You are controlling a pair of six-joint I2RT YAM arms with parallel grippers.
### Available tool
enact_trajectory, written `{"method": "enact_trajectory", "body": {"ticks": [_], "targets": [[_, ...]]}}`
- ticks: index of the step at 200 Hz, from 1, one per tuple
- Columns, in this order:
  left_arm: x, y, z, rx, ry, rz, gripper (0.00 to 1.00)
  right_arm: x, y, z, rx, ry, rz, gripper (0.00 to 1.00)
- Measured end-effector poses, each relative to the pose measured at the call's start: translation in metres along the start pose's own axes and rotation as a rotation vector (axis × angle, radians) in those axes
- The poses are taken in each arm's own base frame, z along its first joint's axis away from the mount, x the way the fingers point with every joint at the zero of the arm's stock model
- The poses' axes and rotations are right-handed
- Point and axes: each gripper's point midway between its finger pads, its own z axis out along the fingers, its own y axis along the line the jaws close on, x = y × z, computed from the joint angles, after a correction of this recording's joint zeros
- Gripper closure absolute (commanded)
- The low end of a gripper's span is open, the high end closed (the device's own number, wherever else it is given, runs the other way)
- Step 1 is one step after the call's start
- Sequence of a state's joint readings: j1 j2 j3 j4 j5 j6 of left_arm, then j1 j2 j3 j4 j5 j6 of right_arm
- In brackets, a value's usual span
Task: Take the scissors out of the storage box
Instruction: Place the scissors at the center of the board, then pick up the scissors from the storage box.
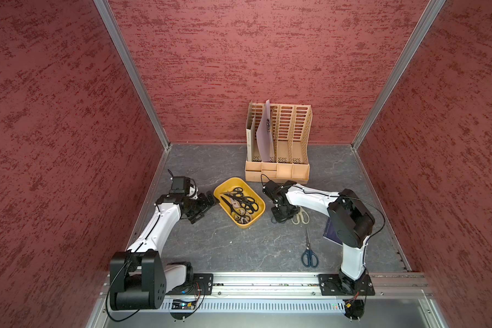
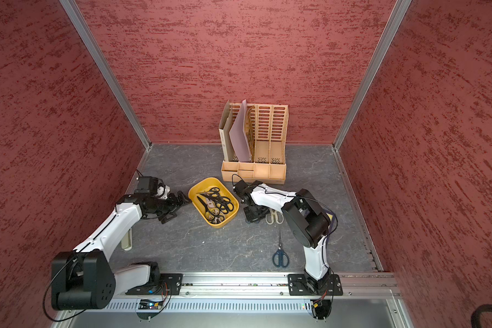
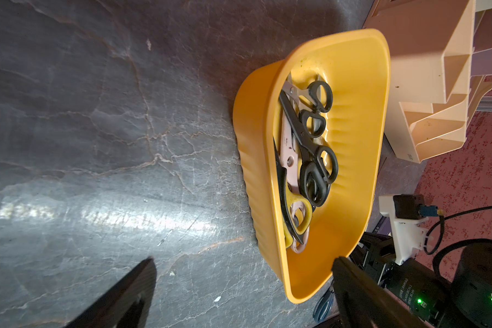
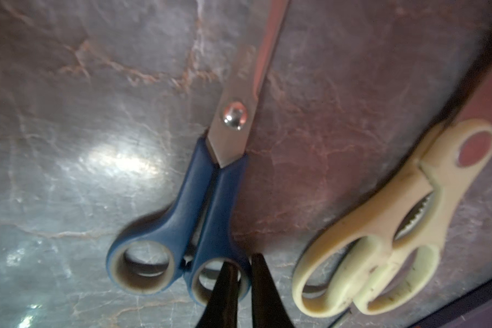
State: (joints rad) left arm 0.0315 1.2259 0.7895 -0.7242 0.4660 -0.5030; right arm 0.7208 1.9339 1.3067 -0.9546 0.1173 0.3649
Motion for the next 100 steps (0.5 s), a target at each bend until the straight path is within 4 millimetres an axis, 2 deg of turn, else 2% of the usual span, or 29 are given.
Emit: {"method": "enact_trajectory", "body": {"ticks": [16,45,77,100], "targets": [[0.000,0.000,0.000,-0.001,0.001,0.003,0.00,-0.002,0.000,-0.003,-0.002,-0.007,0.008,0.70],[0.000,0.000,0.000,-0.001,0.001,0.006,0.00,-0.007,0.001,-0.015,-0.011,-0.030,0.021,0.69],[0.000,0.000,0.000,-0.001,0.001,0.007,0.00,-0.020,0.004,-0.050,-0.054,-0.102,0.041,0.69],[0.000,0.000,0.000,0.000,0.000,0.007,0.00,-0.037,0.018,-0.079,-0.143,-0.168,0.056,0.69]]}}
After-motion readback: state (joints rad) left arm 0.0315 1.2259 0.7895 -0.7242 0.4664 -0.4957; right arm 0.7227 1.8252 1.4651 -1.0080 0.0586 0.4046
